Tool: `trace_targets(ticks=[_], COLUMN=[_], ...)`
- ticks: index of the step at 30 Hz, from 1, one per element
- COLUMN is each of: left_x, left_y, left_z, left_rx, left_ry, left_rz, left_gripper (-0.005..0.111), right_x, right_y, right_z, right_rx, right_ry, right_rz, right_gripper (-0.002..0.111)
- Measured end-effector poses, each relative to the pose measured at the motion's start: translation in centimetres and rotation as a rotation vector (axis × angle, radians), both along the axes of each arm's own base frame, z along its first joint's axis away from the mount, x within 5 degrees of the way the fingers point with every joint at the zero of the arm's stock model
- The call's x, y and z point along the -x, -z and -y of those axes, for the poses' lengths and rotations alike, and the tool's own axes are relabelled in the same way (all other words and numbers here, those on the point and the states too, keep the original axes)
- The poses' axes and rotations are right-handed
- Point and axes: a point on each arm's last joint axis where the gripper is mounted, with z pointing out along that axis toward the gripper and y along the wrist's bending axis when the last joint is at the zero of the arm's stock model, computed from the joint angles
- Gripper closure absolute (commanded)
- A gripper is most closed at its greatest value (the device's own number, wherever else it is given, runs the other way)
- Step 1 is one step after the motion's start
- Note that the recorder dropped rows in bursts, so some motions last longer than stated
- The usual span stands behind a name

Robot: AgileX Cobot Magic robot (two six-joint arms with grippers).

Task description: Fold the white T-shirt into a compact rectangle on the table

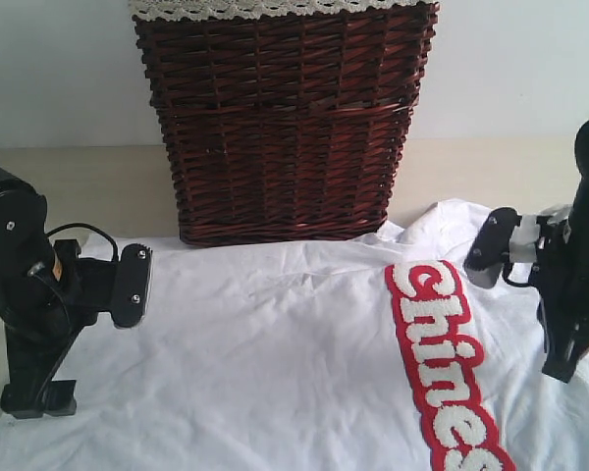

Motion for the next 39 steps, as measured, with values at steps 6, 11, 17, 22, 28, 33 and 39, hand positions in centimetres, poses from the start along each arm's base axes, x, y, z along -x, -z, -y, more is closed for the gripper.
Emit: trace_targets(ticks=[6, 11, 17, 22, 28, 33, 39], left_x=[0.0, 0.1, 0.1, 0.1, 0.1, 0.1, 0.0], left_y=[0.0, 0.0, 0.0, 0.0, 0.0, 0.0, 0.0], left_z=[0.0, 0.1, 0.3, 0.3, 0.3, 0.3, 0.4], left_rx=[0.005, 0.016, 0.035, 0.036, 0.036, 0.036, 0.048], left_ry=[-0.004, -0.017, -0.038, -0.040, -0.040, -0.040, -0.037], left_rz=[0.000, -0.005, -0.012, -0.013, -0.013, -0.013, 0.006], left_gripper=[0.002, 0.002, 0.002, 0.002, 0.002, 0.002, 0.002], right_x=[1.3, 5.3, 4.5, 3.7, 2.1, 1.1, 1.7], right_y=[-1.9, 1.0, 2.8, 3.7, 1.7, -1.9, -4.5], right_z=[0.8, 2.8, 2.7, 3.2, 2.6, 2.2, -1.7], right_rx=[0.012, 0.006, -0.060, 0.056, 0.006, -0.074, -0.141], right_ry=[0.306, 0.619, 0.796, 0.876, 0.784, 0.772, 0.621], right_rz=[-0.029, -0.192, -0.031, -0.088, -0.123, 0.004, 0.102], right_gripper=[0.059, 0.059, 0.060, 0.087, 0.108, 0.108, 0.090])
